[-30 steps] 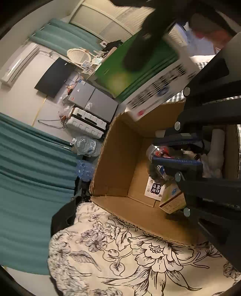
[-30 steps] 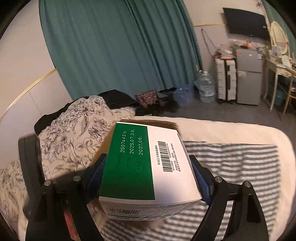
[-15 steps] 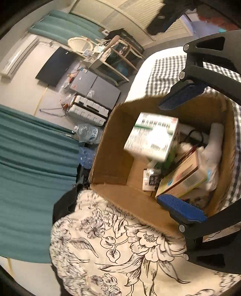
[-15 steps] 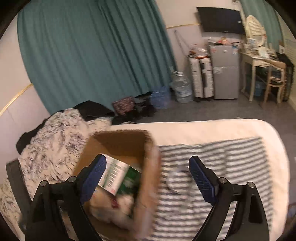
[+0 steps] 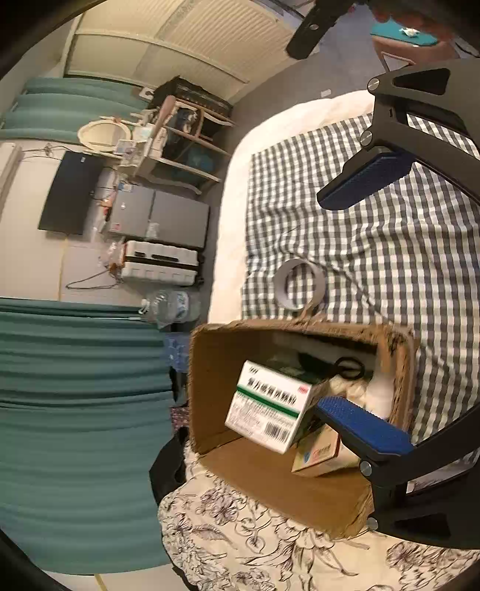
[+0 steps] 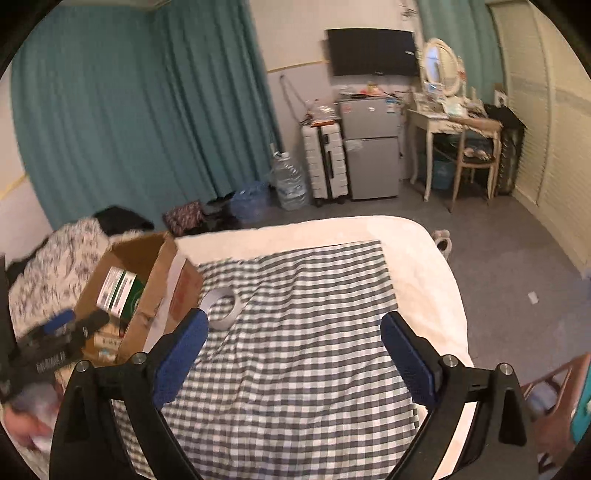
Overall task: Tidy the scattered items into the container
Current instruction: 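Move the left tool back over the white tape roll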
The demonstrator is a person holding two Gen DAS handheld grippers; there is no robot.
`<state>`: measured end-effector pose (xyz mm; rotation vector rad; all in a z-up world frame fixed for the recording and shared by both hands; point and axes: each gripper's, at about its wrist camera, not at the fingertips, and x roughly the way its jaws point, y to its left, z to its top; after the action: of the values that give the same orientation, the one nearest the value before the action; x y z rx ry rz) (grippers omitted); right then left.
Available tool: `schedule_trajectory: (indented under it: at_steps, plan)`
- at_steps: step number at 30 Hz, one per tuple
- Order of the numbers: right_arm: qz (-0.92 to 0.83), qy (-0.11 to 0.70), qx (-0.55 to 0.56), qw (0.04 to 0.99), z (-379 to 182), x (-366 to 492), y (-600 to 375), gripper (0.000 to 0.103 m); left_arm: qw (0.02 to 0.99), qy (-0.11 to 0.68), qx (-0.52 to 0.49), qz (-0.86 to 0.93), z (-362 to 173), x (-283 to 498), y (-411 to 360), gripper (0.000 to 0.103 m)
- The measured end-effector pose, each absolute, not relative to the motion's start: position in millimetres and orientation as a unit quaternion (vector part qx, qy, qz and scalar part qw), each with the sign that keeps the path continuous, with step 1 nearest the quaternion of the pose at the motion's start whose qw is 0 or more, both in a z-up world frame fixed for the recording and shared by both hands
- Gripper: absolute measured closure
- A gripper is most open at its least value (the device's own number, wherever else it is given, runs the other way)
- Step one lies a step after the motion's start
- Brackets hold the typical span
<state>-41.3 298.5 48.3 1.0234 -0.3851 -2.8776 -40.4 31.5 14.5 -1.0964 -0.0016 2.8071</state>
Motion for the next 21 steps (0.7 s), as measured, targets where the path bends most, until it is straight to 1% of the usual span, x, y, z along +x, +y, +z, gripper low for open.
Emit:
schedule_trajectory:
  at_steps: [2, 11, 18, 21]
  plan:
    - [-0.935, -0.12, 0.334, 0.026, 41.8, -48.7, 298.3, 0.008, 0.058, 0.002, -0.372, 0.926, 7.4, -43.9, 37.7, 0.0]
    - [-0.923, -0.042, 0.383, 0.008, -3.4, -82.8, 276.8, 0.008, 0.058, 0.005, -0.383, 0.922, -14.9, -57.1, 59.8, 0.0]
    - [-0.924, -0.012, 0.382, 0.019, -8.6, -86.5, 262.9, 0.008, 0.076, 0.017, -0.387, 0.919, -20.8, -53.3, 73.1, 0.0]
    - [-0.925, -0.014, 0.378, 0.02, -3.8, -82.9, 264.4, 0.008, 0.079, 0.023, -0.385, 0.919, -19.0, -48.7, 78.4, 0.0]
